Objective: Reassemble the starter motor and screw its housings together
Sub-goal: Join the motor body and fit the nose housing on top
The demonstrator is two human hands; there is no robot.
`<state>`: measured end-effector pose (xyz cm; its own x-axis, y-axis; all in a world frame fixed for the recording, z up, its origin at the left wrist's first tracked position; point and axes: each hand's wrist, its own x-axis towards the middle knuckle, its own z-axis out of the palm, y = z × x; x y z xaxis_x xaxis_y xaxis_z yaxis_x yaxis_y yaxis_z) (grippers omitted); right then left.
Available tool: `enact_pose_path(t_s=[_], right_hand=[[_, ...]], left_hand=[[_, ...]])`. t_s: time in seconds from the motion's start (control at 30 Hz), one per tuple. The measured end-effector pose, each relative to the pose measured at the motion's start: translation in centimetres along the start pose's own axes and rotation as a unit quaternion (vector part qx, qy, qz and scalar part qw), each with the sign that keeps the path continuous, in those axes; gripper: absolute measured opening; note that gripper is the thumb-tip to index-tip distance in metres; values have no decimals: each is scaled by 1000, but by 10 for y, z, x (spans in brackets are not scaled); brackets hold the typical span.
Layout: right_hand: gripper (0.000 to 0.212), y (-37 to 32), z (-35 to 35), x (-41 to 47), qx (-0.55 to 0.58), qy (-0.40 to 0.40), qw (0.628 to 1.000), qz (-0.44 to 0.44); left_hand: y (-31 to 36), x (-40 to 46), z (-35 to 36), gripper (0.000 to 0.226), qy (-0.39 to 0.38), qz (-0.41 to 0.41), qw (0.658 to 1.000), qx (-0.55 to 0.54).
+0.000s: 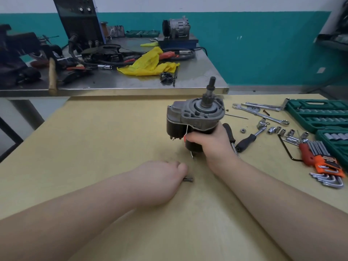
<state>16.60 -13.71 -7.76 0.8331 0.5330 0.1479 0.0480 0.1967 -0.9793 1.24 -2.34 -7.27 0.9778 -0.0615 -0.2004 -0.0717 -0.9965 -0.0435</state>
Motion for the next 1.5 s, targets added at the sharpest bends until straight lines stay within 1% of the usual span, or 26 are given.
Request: enact_pose_path(t_s=[0.1,0.2,0.23,0.3,0.37,0.43,0.6,0.63,0.67,0.7,0.73,0.77,0.8,0.83,0.87,0.9,0.93,1.03,1.1,1.2,1.3,1.37,1.4,1.43,1.47,1.5], right_hand=[[36,0,13,6,8,1,1000,11],[35,0,21,7,30,17,999,15],[36,1,24,7,42,24,999,15],[37,2,30,7,64,34,997,14],[36,2,36,10,84,36,996,18],[37,0,40,13,87,35,995,21],[40,-3,41,21,55,37,998,22],[40,-2,40,21,51,34,998,22],[40,-2,39,22,49,29,998,22],[41,-1,38,22,46,24,998,21],[43,-1,37,21,41,20,999,20],[45,-1,36,21,34,15,999,16],[47,0,35,21,26,12,1000,11],[49,0,35,22,16,11,1000,7],[50,1,35,22,8,10,1000,4],[51,1,36,22,3,6,1000,5],[53,2,38,22,1,0,1000,6],[54,3,42,21,16,-34,999,9],[56,5,43,21,25,-57,998,14],[55,10,44,20,38,-89,995,16],[54,13,47,19,62,-141,988,22],[54,11,42,19,51,-184,981,28],[54,8,33,19,16,-205,978,26],[53,5,24,20,-46,-215,975,16],[50,1,12,21,-130,-202,971,1],[44,-2,0,21,-215,-172,961,-17]], left_hand=[[12,11,1,6,18,7,1000,0],[15,25,4,22,70,8,997,-9],[14,28,7,28,89,6,996,-31],[11,30,12,31,128,2,987,-99],[7,28,17,31,167,-4,969,-180],[3,26,20,29,200,-9,951,-237],[-15,21,22,34,235,-16,909,-345],[-20,17,23,30,273,-21,894,-354],[-25,14,24,22,333,-45,867,-368],[-31,11,24,18,394,-90,826,-393],[-38,10,21,25,440,-140,775,-431],[-46,11,17,40,459,-182,727,-477],[-54,13,14,57,452,-206,691,-525],[-63,15,11,75,430,-210,674,-563],[-69,18,10,88,405,-202,668,-590],[-74,21,11,96,382,-186,668,-611],[-76,23,12,98,365,-169,669,-625],[-77,30,14,85,349,-127,674,-638],[-79,33,13,80,348,-102,664,-654],[-87,34,13,80,335,-58,640,-689],[-92,32,15,78,319,-22,628,-710],[-93,30,16,75,315,-9,613,-725],[-93,30,17,75,313,-7,604,-732],[-93,31,18,76,312,-10,598,-738],[-93,31,19,77,312,-16,595,-741],[-93,32,19,78,313,-23,593,-741]])
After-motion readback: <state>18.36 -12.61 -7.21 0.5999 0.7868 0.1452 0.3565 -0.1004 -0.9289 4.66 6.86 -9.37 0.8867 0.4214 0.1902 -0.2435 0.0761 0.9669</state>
